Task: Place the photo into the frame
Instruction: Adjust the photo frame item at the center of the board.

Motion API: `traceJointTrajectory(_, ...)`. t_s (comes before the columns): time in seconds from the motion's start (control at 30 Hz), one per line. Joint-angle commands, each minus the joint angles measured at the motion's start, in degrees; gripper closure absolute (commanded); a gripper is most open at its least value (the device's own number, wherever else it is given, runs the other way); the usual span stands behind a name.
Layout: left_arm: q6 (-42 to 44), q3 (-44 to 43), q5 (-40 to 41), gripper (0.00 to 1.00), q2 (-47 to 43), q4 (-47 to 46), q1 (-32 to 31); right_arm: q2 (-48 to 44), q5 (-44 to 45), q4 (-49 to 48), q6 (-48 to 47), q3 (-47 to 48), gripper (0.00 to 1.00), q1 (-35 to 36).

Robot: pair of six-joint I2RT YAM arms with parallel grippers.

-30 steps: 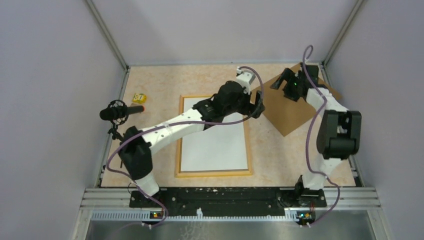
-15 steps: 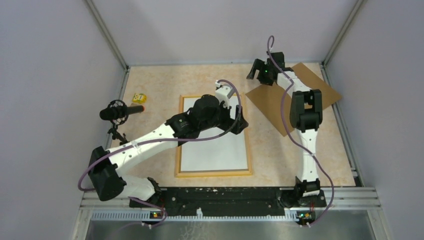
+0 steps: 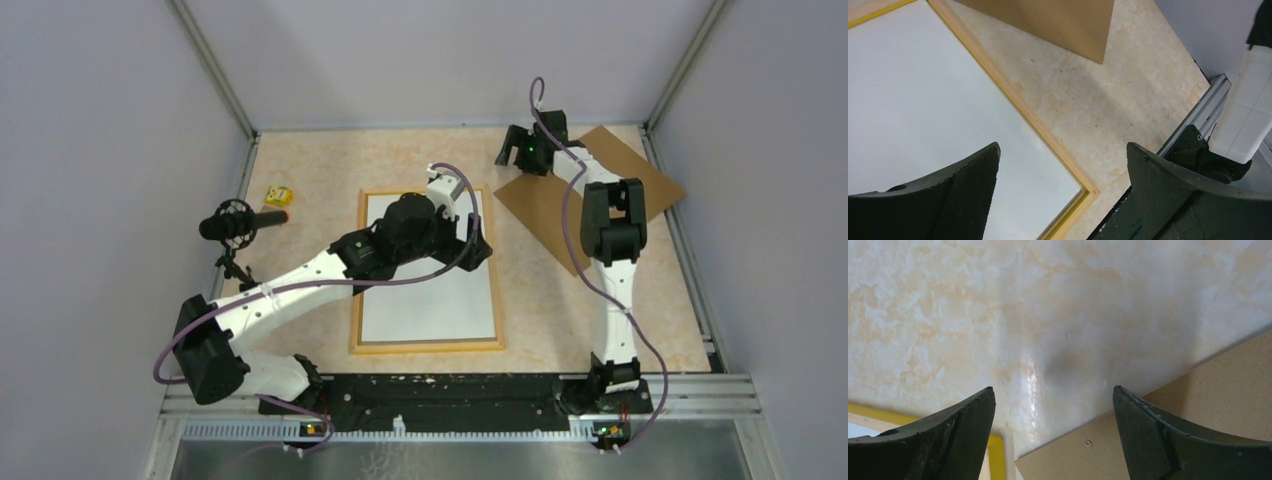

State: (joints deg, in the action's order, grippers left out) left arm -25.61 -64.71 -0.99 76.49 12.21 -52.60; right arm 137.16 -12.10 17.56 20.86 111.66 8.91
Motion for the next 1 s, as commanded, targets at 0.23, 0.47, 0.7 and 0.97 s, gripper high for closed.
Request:
traceJointTrajectory(0.23, 1.45, -0.69, 4.93, 0.02, 1.04, -4.76, -0.09, -26.99, -6.73, -5.79, 7.07, -39.58, 0.15, 2.18)
traceJointTrajectory(0.47, -0.47, -0.67, 5.11, 0.02, 6.65, -11.71, -0.06, -49.55, 3.31, 6.84, 2.49, -43.94, 0.10, 2.22)
traceJointTrajectory(0.7, -2.94, -5.23, -3.40, 0.02, 19.81, -17.91, -0.13, -68.60, 21.98, 12.78, 4.36, -55.94, 0.03, -7.18)
traceJointTrajectory(0.97, 2.93, -21.54, -4.39, 0.02, 39.21, -13.04, -0.66, -79.18, 19.71, 9.15, 10.66, -72.74, 0.01, -32.73)
